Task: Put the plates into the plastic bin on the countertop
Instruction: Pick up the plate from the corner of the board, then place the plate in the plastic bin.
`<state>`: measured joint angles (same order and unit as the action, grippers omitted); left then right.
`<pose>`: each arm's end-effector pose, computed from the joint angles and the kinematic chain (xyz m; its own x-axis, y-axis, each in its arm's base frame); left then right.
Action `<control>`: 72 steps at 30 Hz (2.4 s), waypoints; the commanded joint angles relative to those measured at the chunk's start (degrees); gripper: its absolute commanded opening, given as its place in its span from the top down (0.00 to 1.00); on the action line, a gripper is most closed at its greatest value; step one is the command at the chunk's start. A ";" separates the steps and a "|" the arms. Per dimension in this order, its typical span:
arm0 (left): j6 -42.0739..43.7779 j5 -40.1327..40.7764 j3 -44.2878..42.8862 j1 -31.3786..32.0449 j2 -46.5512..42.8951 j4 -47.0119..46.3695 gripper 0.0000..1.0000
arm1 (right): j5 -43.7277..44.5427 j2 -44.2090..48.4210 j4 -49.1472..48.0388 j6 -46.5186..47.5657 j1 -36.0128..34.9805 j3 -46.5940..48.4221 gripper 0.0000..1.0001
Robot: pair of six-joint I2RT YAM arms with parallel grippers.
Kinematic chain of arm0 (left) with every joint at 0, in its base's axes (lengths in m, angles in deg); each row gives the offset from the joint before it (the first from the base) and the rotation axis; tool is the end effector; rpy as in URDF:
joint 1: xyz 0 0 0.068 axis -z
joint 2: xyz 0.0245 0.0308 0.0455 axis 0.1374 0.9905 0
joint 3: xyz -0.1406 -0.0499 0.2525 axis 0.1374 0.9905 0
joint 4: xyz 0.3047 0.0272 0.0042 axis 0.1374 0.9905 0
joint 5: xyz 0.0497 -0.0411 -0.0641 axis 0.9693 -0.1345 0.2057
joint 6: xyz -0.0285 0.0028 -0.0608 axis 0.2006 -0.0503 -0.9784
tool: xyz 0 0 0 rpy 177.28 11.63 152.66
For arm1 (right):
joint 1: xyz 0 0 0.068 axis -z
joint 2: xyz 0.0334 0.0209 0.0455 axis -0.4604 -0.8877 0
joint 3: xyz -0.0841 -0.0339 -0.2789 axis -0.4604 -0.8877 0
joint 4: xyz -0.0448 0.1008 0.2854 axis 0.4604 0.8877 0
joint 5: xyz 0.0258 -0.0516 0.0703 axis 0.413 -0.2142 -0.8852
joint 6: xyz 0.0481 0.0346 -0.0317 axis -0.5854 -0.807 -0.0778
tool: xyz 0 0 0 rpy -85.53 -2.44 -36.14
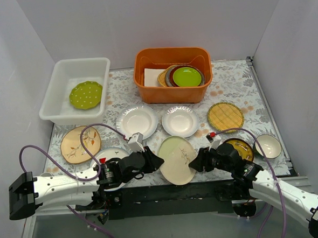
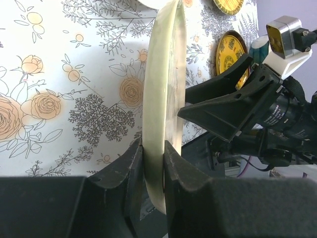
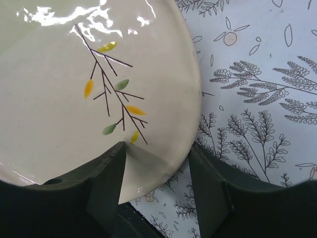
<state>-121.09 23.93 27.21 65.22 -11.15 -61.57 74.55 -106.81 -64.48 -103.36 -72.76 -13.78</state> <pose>0.0875 -0.2168 0.1906 -0.7387 -0.6735 -0.0271 -0.3179 0.3836 -0.8670 0.1168 0.1260 0.1191 -0.7397 0.1288 -0.6606 -0.3974 0.7086 0.5831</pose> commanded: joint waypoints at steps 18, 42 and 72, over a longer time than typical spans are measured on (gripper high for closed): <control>-0.68 -7.10 -3.98 0.97 5.16 -6.64 1.00 | -5.34 1.09 0.61 0.51 -1.06 0.58 0.37; -6.22 2.74 -8.29 0.88 -5.65 13.22 1.00 | -0.15 4.16 8.09 2.62 -1.06 6.99 0.27; 10.56 -7.88 -24.28 -7.20 5.77 7.25 1.00 | 0.46 10.05 13.09 3.41 -1.06 11.12 0.17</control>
<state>-113.68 19.89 8.57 61.18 -5.56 -44.74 74.63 -99.86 -52.96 -100.80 -73.63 -5.67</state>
